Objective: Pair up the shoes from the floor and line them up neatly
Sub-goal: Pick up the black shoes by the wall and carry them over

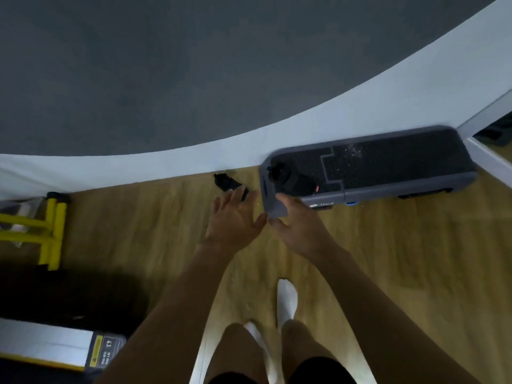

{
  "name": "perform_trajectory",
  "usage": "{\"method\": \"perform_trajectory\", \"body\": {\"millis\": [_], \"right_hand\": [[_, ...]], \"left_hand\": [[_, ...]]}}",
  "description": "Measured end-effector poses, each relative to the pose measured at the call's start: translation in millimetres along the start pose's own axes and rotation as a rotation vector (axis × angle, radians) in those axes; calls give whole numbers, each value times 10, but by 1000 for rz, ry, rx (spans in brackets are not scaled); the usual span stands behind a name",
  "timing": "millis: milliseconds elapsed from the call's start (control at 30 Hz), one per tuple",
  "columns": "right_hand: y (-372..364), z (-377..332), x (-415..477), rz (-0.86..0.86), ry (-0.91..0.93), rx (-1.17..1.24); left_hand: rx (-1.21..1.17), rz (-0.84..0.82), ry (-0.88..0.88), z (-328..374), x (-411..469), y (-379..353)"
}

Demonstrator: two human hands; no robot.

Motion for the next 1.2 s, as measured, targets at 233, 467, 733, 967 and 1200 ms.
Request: {"method": "perform_trajectory", "body": {"millis": [233,467,733,967,1200], "right_hand": [[-822,426,1420,-32,-284,163],[-2380,812,2932,-136,-525,376],[-3923,1344,4617,-129,-613,480],[-4627,1901,5656,-52,-476,-20],[-4890,2069,6007,-117,-453,-304]], "left_hand": [[-135,-143,30,-821,1314,-1024],[-89,-268,20,-2165,2197,-2437],[40,-299,58,-3598,3235,-3931],[274,-326,-92,-4107,4130,-4724],[137,-352,-41,-4137,4399,-5034]]}}
Point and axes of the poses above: each hand's wrist, its own x-axis towards the middle knuckle, its own y-axis out of the back of the hand, z = x × y, the point moved 5 cm from there along x, towards the middle knuckle, and after that the axes turned 7 degrees about -y, right-handed, at the moved point
